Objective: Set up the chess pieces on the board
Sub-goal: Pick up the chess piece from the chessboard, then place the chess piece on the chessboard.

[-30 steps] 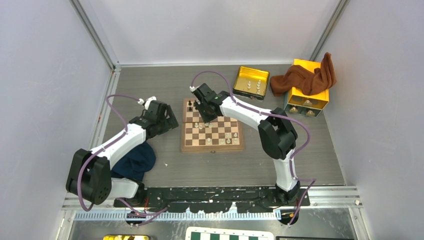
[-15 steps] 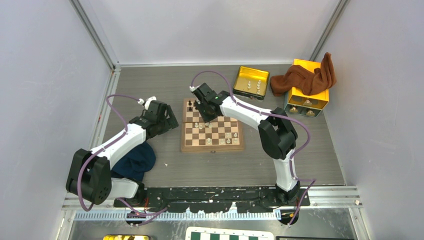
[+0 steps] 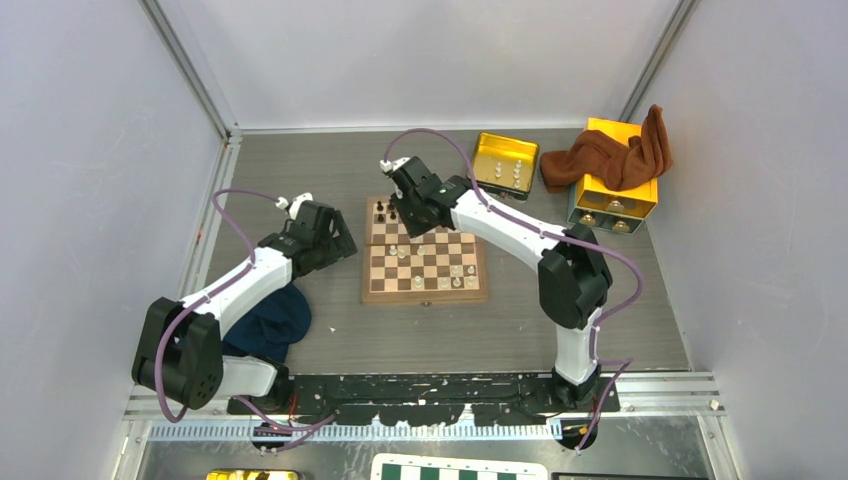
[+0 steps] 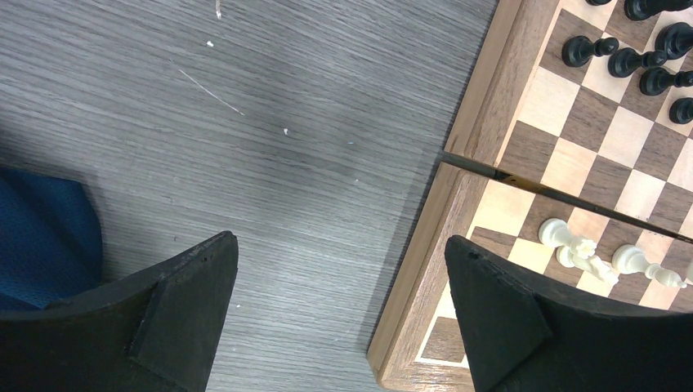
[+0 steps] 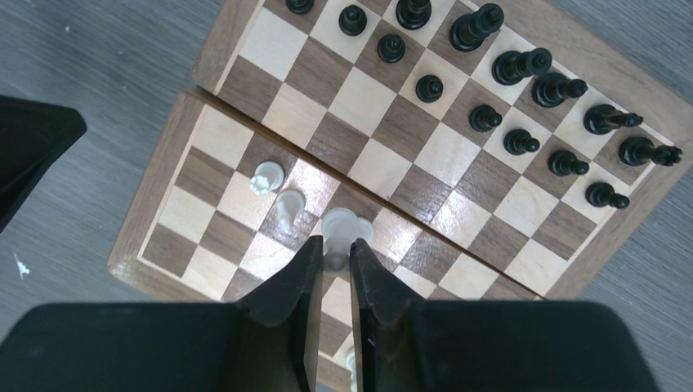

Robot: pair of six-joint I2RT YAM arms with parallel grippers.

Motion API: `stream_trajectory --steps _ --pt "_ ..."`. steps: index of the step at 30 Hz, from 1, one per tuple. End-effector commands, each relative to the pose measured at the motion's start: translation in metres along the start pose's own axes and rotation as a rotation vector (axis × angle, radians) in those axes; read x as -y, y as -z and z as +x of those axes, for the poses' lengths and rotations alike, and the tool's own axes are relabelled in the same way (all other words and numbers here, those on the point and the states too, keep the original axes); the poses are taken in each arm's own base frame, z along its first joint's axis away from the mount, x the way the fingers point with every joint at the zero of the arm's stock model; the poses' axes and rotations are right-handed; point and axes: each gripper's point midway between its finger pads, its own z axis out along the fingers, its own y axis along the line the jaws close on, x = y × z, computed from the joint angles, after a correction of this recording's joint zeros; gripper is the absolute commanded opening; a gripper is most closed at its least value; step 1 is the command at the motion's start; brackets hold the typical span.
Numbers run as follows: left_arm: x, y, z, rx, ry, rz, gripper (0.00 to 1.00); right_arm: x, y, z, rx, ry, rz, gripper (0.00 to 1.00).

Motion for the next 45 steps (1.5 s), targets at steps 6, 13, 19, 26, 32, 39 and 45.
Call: stream_trajectory --steps 6,13,19,26,32,39,45 --pt "0.004 0.000 -0.009 0.031 0.021 0.018 0.98 -0.023 0.071 -0.017 0.097 0.035 -0.045 0.08" --pt "0.005 -0.002 -0.006 0.028 0.038 0.025 0.98 -0.042 0.084 0.008 0.060 0.056 -0.071 0.08" --pt "0.006 -0.001 -0.006 0.031 0.047 0.029 0.98 -0.052 0.079 0.024 0.038 0.056 -0.091 0.08" --pt "0.002 0.002 -0.005 0.034 0.054 0.026 0.98 -0.058 0.064 0.038 0.018 0.067 -0.100 0.08" --pt "-0.001 0.003 -0.001 0.031 0.056 0.020 0.98 -0.065 0.050 0.047 -0.005 0.075 -0.121 0.08" --pt "-0.002 0.002 -0.001 0.030 0.055 0.018 0.98 -0.070 0.038 0.053 -0.016 0.082 -0.134 0.08" --pt "-0.001 0.002 -0.002 0.030 0.052 0.019 0.98 -0.070 0.027 0.058 -0.026 0.093 -0.130 0.08"
